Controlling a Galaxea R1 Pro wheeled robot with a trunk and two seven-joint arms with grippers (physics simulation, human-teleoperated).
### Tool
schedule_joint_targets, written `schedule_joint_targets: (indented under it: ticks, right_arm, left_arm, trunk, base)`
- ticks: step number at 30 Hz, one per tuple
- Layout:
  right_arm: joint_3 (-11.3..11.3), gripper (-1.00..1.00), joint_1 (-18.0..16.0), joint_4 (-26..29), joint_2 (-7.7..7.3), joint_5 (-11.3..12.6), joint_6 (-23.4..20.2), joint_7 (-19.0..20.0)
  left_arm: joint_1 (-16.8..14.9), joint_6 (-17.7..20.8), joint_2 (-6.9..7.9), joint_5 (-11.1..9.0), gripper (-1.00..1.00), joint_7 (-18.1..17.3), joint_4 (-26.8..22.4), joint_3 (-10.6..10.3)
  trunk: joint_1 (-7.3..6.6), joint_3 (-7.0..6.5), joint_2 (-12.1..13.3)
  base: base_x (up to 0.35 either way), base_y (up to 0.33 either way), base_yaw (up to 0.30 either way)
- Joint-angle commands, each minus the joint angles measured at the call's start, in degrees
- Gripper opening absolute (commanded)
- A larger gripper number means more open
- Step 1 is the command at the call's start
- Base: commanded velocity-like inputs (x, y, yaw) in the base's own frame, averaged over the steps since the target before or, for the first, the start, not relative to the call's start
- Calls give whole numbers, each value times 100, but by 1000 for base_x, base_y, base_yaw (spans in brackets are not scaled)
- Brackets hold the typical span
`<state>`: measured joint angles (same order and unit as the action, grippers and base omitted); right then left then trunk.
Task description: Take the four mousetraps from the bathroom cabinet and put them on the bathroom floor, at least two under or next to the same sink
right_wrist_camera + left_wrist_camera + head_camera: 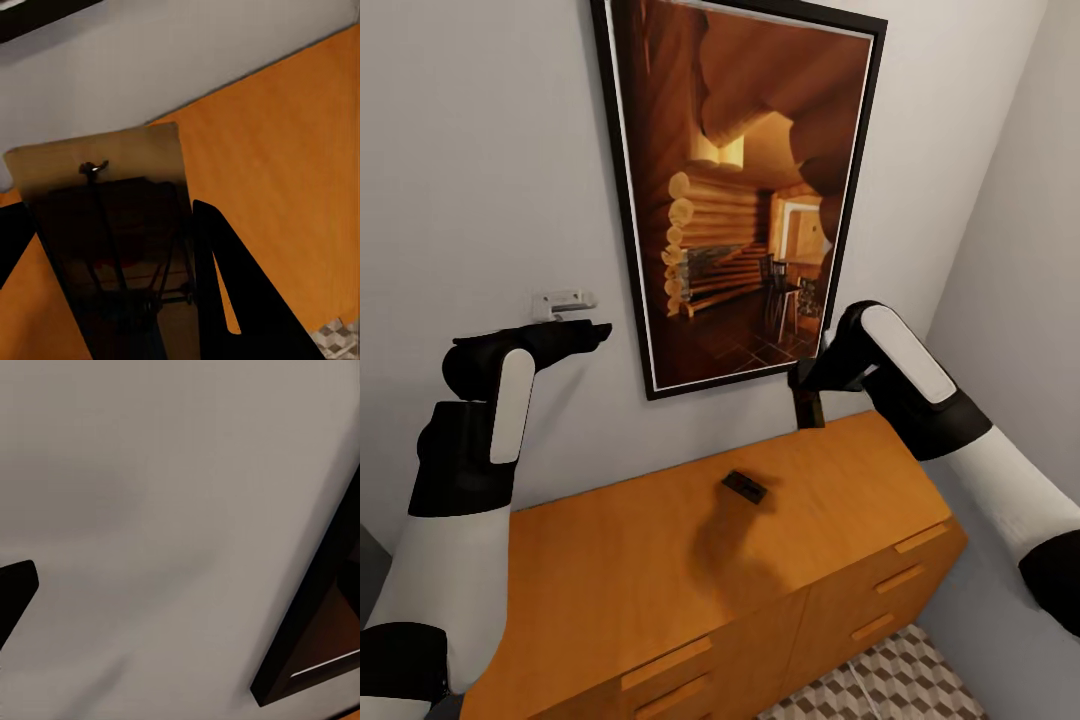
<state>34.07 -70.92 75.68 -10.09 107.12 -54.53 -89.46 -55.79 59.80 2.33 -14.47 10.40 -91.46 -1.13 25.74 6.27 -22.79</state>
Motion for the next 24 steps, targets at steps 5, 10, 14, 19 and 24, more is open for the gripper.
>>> schedule_joint_targets:
  ticks: [5,10,14,19,24]
  right_arm:
    - [123,-100,-10,394,-102,49,-32,-54]
    - [158,-100,-10,815,-211,40,-27,-54]
    - [152,-100,-14,1093,-286,9,-25,-54]
    - [154,-100,-29,1230,-317,-14,-5,-54]
    - [171,-100,-52,1234,-340,-54,19,-54]
  left_arm:
    - [-7,20,5,-57,100,71,-4,-10]
    - [-4,20,5,-54,100,74,-4,-10]
    - [-5,20,5,-50,100,75,-4,-12]
    - [-4,20,4,-46,100,80,-4,-15]
    - [-3,20,4,-41,100,83,2,-27]
  trunk:
    - [4,14,-13]
    - [4,14,-13]
    - [4,14,-13]
    - [4,14,-13]
    - [4,14,-13]
  base:
    - [0,0,0]
    - [0,0,0]
    - [0,0,0]
    - [0,0,0]
    - [0,0,0]
